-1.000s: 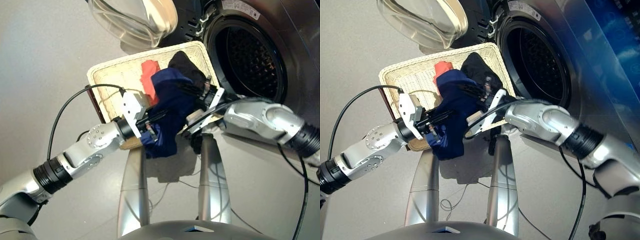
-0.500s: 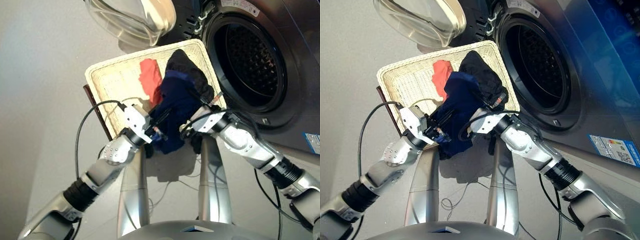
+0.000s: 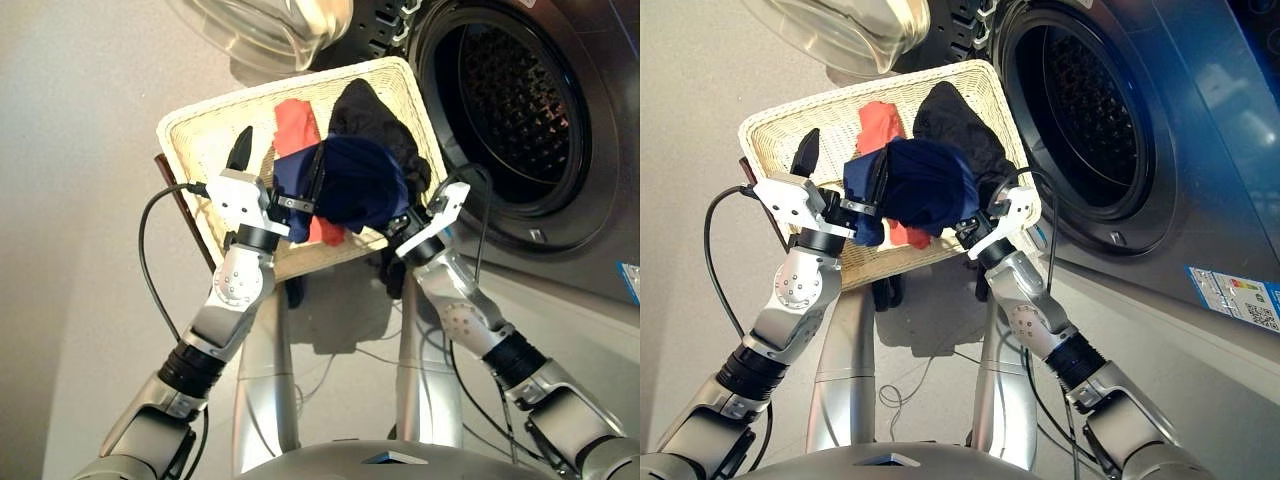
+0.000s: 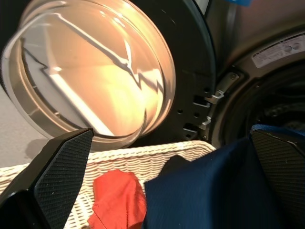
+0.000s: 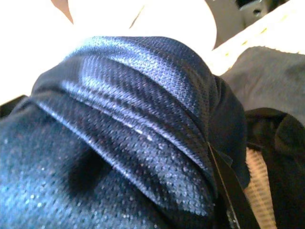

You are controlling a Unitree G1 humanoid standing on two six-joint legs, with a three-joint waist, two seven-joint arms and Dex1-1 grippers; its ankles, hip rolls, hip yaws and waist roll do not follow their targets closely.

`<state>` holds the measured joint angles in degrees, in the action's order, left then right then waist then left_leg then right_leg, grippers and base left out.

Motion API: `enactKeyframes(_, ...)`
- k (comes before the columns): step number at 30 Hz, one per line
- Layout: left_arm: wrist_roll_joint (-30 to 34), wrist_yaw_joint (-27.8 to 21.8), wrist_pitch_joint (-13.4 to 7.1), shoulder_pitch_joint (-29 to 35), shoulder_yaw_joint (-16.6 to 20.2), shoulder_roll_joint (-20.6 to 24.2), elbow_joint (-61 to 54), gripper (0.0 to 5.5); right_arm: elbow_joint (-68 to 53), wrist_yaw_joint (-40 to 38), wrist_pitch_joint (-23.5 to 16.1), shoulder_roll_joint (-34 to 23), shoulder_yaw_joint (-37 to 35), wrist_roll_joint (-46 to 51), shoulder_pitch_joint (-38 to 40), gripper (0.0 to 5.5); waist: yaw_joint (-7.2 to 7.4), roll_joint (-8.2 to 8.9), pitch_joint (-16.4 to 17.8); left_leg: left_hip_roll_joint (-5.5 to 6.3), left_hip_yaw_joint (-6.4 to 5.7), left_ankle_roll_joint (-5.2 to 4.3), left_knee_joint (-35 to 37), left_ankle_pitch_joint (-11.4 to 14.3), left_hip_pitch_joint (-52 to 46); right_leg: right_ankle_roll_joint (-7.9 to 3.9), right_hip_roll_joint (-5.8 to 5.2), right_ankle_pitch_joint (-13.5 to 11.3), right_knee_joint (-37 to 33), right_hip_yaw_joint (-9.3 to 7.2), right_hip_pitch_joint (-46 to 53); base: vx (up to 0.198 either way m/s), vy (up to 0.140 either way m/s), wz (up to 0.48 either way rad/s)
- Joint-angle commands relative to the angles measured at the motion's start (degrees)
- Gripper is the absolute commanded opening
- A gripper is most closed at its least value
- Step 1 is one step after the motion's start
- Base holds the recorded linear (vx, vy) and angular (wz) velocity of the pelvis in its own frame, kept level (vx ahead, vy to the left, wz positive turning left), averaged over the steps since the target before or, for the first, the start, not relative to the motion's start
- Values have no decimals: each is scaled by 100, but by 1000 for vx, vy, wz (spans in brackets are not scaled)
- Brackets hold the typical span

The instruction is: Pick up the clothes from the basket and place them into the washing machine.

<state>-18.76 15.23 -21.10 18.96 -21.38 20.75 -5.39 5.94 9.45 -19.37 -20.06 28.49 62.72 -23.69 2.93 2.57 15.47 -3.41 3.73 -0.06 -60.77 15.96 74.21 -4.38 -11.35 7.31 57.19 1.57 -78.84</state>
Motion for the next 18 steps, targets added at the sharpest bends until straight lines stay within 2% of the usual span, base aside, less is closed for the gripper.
enactKeyframes(1, 219, 447, -602, 21, 634, -123, -244, 550, -543, -104, -852, 200, -557, 386, -113, 0, -52, -30, -2, -55, -285, 141, 149, -263, 257, 210, -57, 173, 16, 79, 293, 0, 0, 0)
enactKeyframes(8, 132, 679, -919, -556, 1076, -273, -178, 550, -284, -770, -1693, 864, -1529, 613, -205, 0, -138, -72, 33, -13, -298, 163, 109, -178, 305, 216, -66, 263, 77, 80, 247, 0, 0, 0)
enactKeyframes(10, 139, 770, -974, -733, 1201, -272, -44, 550, -151, -1510, -1864, 681, -1793, -333, -275, 0, -165, -86, 43, -10, -296, 169, 95, -161, 311, 212, -69, 265, 88, 80, 231, 0, 0, 0)
enactKeyframes(12, 254, 925, -1061, -860, 1292, -221, 77, 550, -122, -2985, -1832, 229, -2124, -2361, -352, 0, -185, -105, 49, -1, -297, 175, 81, -140, 331, 202, -76, 277, 97, 81, 211, 0, 0, 0)
enactKeyframes(13, 338, 1055, -1121, -904, 1316, -185, 136, 550, -42, -3478, -1848, 118, -2288, -2952, -442, 0, -194, -120, 41, 16, -300, 180, 79, -132, 347, 197, -76, 280, 99, 86, 200, 0, 0, 0)
enactKeyframes(15, 478, 1268, -1153, -897, 1261, -166, 236, 550, 144, -4094, -1893, 168, -2419, -3428, -673, 0, -227, -151, 30, 23, -302, 187, 58, -121, 376, 192, -82, 286, 111, 87, 186, 0, 0, 0)
enactKeyframes(18, 578, 1453, -1117, -955, 1265, -182, 274, 550, 547, -4586, -2040, 300, -2603, -3437, -1000, 0, -274, -175, 12, 30, -298, 201, 0, -101, 438, 192, -87, 300, 152, 84, 142, 0, 0, 0)
